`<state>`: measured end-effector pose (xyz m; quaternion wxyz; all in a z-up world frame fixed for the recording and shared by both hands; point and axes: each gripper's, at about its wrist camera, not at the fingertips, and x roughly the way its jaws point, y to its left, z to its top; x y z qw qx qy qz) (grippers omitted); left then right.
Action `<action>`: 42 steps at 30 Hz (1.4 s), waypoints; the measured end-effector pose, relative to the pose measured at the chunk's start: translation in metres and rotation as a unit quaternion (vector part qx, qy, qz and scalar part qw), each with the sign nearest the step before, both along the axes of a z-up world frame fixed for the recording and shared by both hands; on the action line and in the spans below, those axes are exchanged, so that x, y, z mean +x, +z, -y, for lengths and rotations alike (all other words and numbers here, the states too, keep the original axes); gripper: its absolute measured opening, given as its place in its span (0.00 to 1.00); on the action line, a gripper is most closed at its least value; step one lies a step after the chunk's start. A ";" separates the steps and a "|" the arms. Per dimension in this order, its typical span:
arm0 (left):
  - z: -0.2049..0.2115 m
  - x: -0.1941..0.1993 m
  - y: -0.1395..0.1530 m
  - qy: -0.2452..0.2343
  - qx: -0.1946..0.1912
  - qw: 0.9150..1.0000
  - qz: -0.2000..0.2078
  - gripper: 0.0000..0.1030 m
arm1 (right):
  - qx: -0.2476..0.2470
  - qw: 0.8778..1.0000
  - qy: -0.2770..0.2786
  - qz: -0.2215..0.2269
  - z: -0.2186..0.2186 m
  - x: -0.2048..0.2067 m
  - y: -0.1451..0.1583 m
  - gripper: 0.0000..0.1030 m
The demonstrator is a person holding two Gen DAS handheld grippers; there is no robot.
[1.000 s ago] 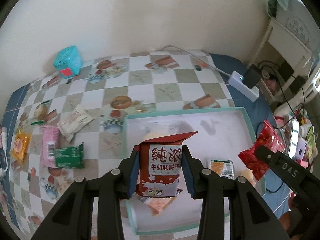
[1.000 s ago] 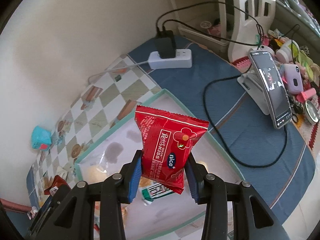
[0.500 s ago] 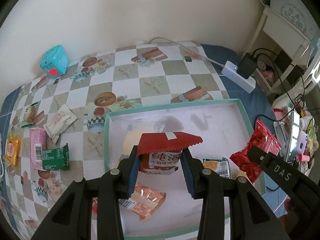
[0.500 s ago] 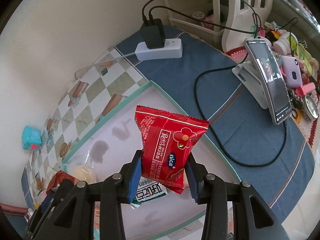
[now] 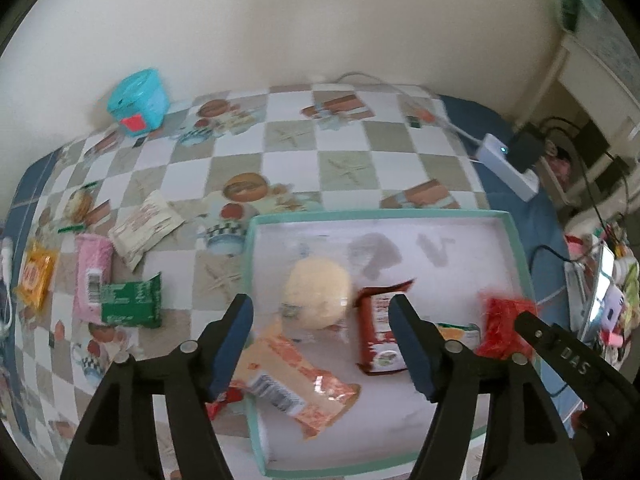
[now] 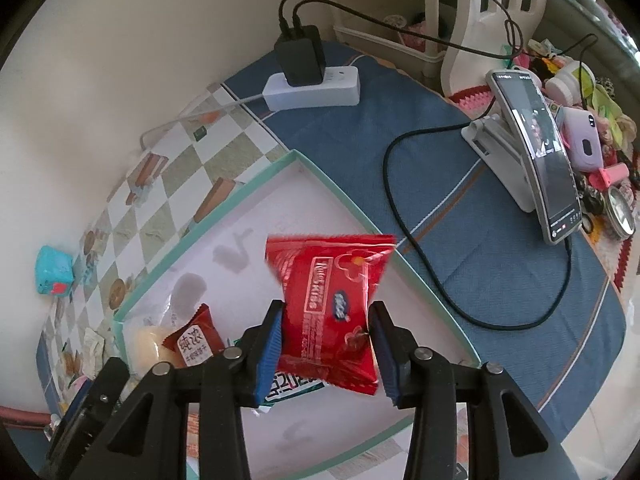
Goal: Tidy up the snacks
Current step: 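Open both tools to release the packs and withdraw from the tray, then move both open tools back over the snack pile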
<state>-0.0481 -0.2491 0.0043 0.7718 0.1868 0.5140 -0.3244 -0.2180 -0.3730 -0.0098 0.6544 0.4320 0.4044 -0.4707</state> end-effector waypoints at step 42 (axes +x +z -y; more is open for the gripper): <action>-0.139 0.095 0.007 0.181 0.060 0.979 0.071 0.92 | -0.051 0.996 0.079 -0.004 -0.040 0.039 0.035 1.00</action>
